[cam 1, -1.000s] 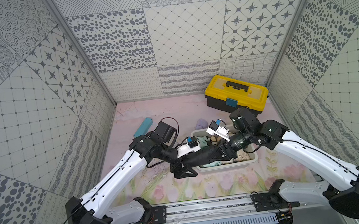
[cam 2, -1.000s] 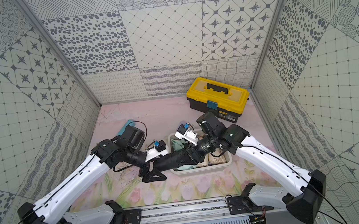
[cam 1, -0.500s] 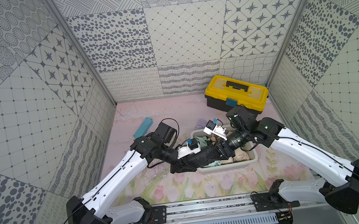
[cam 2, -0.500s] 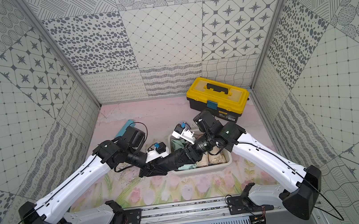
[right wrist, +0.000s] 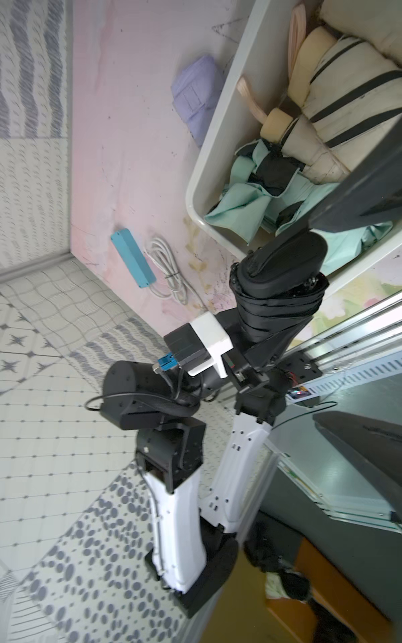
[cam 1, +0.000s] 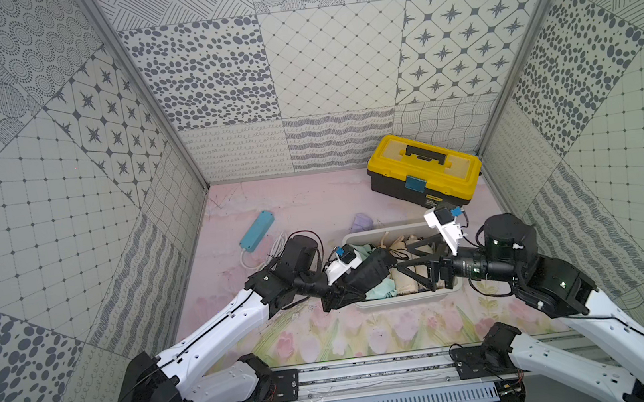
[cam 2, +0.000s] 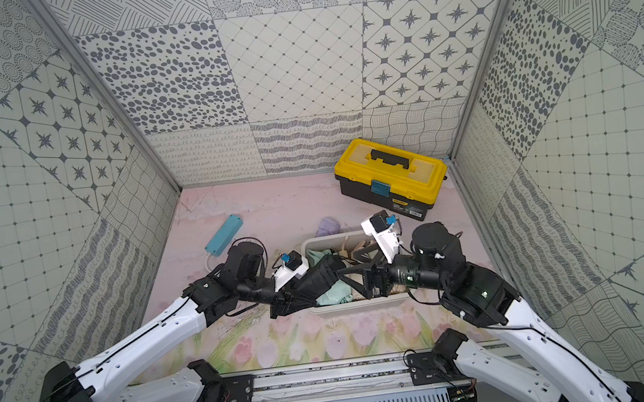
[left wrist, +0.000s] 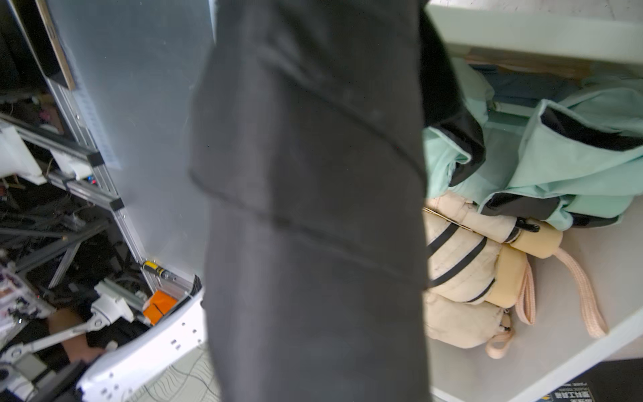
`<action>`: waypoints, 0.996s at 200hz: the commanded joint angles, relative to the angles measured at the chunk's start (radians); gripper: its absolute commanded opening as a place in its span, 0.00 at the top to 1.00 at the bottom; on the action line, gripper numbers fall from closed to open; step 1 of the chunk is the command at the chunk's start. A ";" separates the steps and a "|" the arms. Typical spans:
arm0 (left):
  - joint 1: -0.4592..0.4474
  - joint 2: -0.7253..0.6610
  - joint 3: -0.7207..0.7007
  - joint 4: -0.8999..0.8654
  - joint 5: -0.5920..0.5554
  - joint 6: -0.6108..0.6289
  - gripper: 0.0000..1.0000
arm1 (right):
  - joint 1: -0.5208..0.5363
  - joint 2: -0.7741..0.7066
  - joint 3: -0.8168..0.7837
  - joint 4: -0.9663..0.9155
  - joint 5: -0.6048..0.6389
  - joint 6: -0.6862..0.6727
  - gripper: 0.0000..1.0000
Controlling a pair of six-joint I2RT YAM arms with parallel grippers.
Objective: Put the umbrella into the storage box
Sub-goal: Pick up the umbrella from the center of the board.
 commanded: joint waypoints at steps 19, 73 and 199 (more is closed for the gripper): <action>-0.084 0.135 -0.087 0.977 -0.073 -0.596 0.73 | -0.003 -0.040 -0.229 0.402 0.077 0.261 0.14; -0.138 0.306 -0.030 1.269 -0.160 -0.734 0.74 | -0.003 -0.045 -0.290 0.449 0.239 0.280 0.16; -0.196 0.327 -0.029 1.305 -0.175 -0.824 0.62 | -0.004 0.165 -0.195 0.670 0.197 0.227 0.54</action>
